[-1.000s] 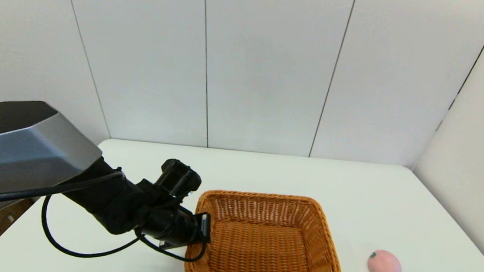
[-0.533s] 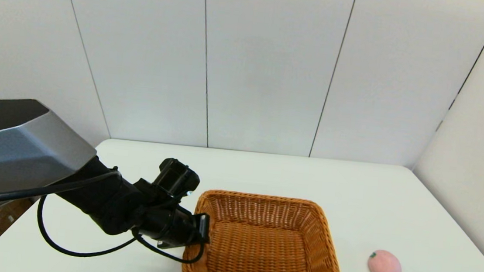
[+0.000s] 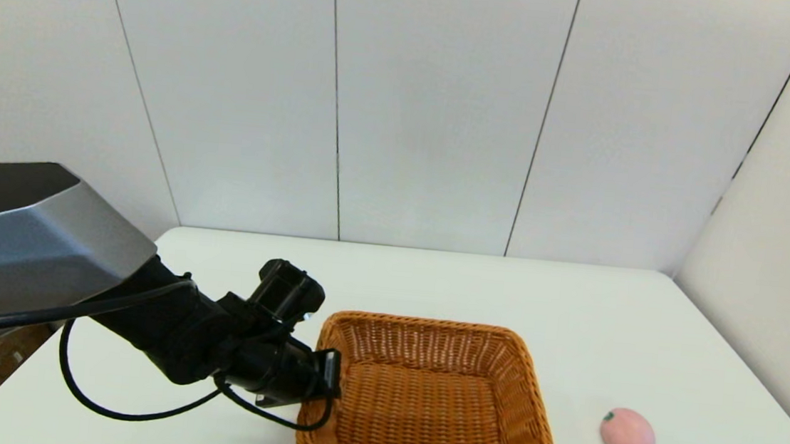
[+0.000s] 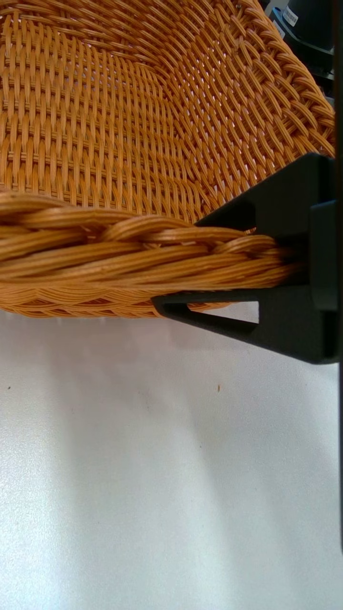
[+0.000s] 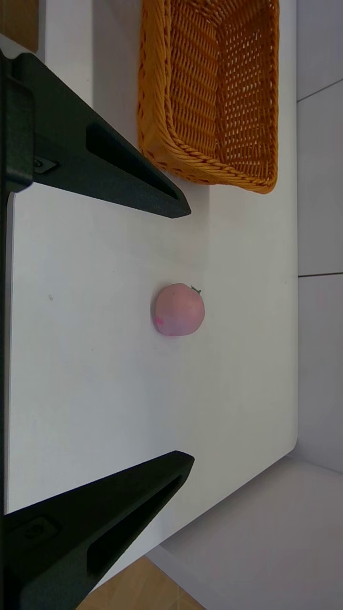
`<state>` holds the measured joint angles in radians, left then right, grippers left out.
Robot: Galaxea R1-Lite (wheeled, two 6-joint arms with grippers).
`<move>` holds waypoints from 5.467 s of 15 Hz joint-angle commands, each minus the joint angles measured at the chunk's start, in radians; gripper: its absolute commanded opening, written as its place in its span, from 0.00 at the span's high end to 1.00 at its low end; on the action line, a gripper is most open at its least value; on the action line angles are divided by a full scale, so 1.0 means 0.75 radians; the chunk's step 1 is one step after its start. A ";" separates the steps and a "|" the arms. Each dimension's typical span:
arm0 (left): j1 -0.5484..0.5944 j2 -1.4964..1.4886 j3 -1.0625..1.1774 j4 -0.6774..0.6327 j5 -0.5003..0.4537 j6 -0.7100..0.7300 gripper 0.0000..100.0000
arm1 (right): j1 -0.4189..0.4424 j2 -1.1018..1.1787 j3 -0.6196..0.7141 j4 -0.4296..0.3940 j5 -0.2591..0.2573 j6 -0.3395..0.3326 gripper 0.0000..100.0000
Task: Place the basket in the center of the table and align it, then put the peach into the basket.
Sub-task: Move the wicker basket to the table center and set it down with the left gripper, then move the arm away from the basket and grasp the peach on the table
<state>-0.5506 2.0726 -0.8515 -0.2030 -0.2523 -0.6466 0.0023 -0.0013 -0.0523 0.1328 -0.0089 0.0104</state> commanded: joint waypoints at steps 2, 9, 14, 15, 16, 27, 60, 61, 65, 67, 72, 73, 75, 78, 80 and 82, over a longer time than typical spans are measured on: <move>0.000 0.014 -0.002 -0.005 0.005 -0.005 1.00 | 0.001 0.000 0.000 0.001 0.000 0.000 0.00; 0.006 -0.023 -0.002 -0.008 0.007 -0.003 0.00 | 0.001 0.000 0.000 0.001 0.000 0.000 0.00; 0.139 -0.528 -0.006 0.054 0.009 0.050 0.00 | 0.001 0.000 0.000 0.001 0.000 -0.004 0.00; 0.159 -0.667 -0.006 0.091 0.011 0.052 0.00 | 0.001 0.000 0.000 0.001 0.000 -0.004 0.00; 0.192 -0.802 0.000 0.103 0.013 0.054 0.00 | 0.001 0.000 0.000 0.001 0.000 -0.006 0.00; 0.466 -1.943 0.231 0.357 0.277 0.547 0.00 | -0.001 0.000 0.000 0.001 0.000 0.000 0.00; 0.724 -2.765 1.129 0.269 0.377 0.770 0.00 | 0.028 2.241 -0.417 -0.629 -0.025 -0.167 0.00; 0.724 -2.765 1.129 0.269 0.379 0.770 0.00 | 0.028 2.317 -0.411 -0.705 -0.025 -0.143 0.00; 0.724 -2.765 1.129 0.269 0.379 0.760 0.00 | 0.028 2.405 -0.415 -0.787 -0.021 -0.122 0.00; 0.724 -2.765 1.129 0.269 0.379 0.760 0.00 | 0.028 2.409 -0.427 -0.787 -0.021 -0.122 0.00; 0.724 -2.765 1.129 0.269 0.379 0.760 0.00 | 0.028 2.413 -0.433 -0.787 -0.021 -0.122 0.00; 0.724 -2.765 1.129 0.269 0.379 0.760 0.00 | 0.028 2.415 -0.433 -0.787 -0.019 -0.120 0.00; 0.724 -2.765 1.129 0.267 0.379 0.760 0.00 | 0.030 2.442 -0.433 -0.789 -0.017 -0.120 0.00; 0.724 -2.765 1.129 0.269 0.379 0.758 0.00 | 0.032 2.485 -0.439 -0.793 -0.015 -0.114 0.00; 0.724 -2.765 1.129 0.267 0.379 0.756 0.00 | 0.040 2.507 -0.444 -0.821 -0.015 -0.090 0.00; 0.722 -2.765 1.129 0.267 0.379 0.756 0.00 | 0.046 2.517 -0.442 -0.846 -0.015 -0.079 1.00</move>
<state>-0.0081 -0.0013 -0.0043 -0.0023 0.0317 -0.0783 0.0321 1.8738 -0.3847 -0.4930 -0.0202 -0.0534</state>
